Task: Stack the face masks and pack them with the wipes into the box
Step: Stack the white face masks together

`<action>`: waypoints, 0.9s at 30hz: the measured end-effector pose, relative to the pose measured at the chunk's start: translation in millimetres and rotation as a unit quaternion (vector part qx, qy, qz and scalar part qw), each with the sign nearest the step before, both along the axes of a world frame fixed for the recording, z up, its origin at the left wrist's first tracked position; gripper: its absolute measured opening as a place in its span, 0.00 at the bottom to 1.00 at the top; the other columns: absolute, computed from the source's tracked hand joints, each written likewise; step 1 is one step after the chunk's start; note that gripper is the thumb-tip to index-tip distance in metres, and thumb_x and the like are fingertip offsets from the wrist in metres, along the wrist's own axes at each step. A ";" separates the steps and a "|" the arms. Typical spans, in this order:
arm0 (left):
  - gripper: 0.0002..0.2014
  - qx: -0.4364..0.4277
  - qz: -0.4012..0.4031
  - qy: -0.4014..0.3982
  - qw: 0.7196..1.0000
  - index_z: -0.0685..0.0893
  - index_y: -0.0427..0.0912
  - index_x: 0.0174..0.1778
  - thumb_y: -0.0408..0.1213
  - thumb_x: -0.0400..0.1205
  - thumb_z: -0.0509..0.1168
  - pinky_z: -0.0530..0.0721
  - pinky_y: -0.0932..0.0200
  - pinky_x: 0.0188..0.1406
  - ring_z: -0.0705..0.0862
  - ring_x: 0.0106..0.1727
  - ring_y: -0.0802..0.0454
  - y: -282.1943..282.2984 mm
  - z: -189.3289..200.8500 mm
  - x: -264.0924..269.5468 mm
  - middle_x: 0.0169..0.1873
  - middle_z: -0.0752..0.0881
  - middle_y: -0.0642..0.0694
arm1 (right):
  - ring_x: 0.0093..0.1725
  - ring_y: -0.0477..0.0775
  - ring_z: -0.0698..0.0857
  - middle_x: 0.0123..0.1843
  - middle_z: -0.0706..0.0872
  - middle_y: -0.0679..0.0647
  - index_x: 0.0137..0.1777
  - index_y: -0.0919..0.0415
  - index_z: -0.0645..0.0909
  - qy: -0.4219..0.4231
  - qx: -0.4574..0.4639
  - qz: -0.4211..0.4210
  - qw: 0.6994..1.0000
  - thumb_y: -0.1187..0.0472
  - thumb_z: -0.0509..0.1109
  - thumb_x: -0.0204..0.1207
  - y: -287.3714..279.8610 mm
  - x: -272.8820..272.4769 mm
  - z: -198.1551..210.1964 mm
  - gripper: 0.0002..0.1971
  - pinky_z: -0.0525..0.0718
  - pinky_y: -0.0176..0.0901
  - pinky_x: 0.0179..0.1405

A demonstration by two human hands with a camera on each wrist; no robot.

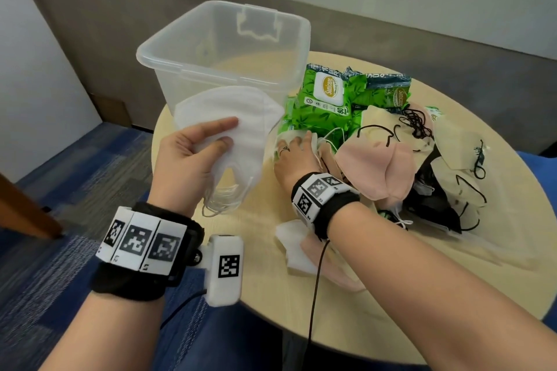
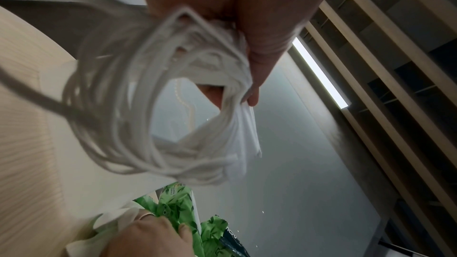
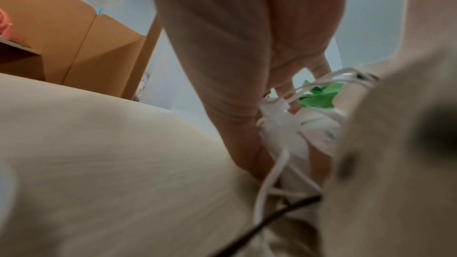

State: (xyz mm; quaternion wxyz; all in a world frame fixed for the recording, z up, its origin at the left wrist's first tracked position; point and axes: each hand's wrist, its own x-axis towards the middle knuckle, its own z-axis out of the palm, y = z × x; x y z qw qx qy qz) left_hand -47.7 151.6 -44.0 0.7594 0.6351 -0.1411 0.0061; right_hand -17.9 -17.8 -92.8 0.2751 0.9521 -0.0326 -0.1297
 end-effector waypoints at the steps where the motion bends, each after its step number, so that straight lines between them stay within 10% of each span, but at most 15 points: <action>1: 0.14 0.001 0.001 0.000 1.000 0.87 0.45 0.50 0.22 0.78 0.64 0.82 0.71 0.48 0.86 0.47 0.65 -0.2 0.0 0.1 0.44 0.89 0.56 | 0.78 0.70 0.59 0.81 0.58 0.63 0.80 0.62 0.60 -0.006 0.009 0.007 1.000 0.62 0.45 0.86 -1.0 -0.1 1.1 0.23 0.44 0.74 0.74; 10: 0.14 -0.002 0.003 0.000 1.000 0.87 0.45 0.50 0.22 0.78 0.64 0.83 0.69 0.54 0.86 0.48 0.64 2.6 4.3 0.6 0.44 0.90 0.56 | 0.74 0.59 0.69 0.70 0.77 0.56 0.62 0.61 0.79 -0.129 0.301 -0.058 0.943 0.58 0.59 0.78 -21.7 -21.4 36.6 0.16 0.40 0.63 0.79; 13: 0.15 0.008 0.008 0.001 1.000 0.87 0.47 0.48 0.22 0.78 0.64 0.83 0.68 0.55 0.86 0.48 0.65 2.4 3.8 2.3 0.39 0.90 0.60 | 0.63 0.59 0.79 0.60 0.83 0.60 0.58 0.64 0.81 -0.234 0.490 -0.101 0.833 0.57 0.65 0.74 -38.9 -35.2 57.2 0.16 0.65 0.54 0.74; 16: 0.14 0.021 0.014 0.000 1.000 0.87 0.46 0.50 0.22 0.78 0.64 0.82 0.64 0.57 0.86 0.49 0.62 -3.5 2.0 3.5 0.45 0.89 0.55 | 0.37 0.53 0.77 0.35 0.76 0.59 0.38 0.72 0.77 -0.295 0.670 -0.107 0.673 0.56 0.67 0.63 -60.0 -49.5 71.2 0.15 0.74 0.45 0.41; 20: 0.14 0.046 0.009 -0.010 0.999 0.86 0.42 0.54 0.22 0.79 0.64 0.82 0.66 0.55 0.85 0.50 0.58 -21.6 0.1 2.2 0.48 0.88 0.50 | 0.38 0.46 0.86 0.40 0.88 0.52 0.45 0.65 0.83 -0.261 0.816 -0.087 0.508 0.72 0.65 0.75 -80.4 -75.8 87.5 0.06 0.84 0.37 0.39; 27: 0.10 0.052 -0.020 -0.022 0.998 0.86 0.45 0.54 0.39 0.78 0.69 0.77 0.80 0.49 0.83 0.49 0.71 -58.1 7.5 -5.9 0.51 0.88 0.53 | 0.40 0.51 0.89 0.41 0.90 0.56 0.45 0.64 0.88 -0.166 0.932 -0.017 0.321 0.71 0.62 0.67 -86.4 -96.8 100.9 0.14 0.87 0.40 0.40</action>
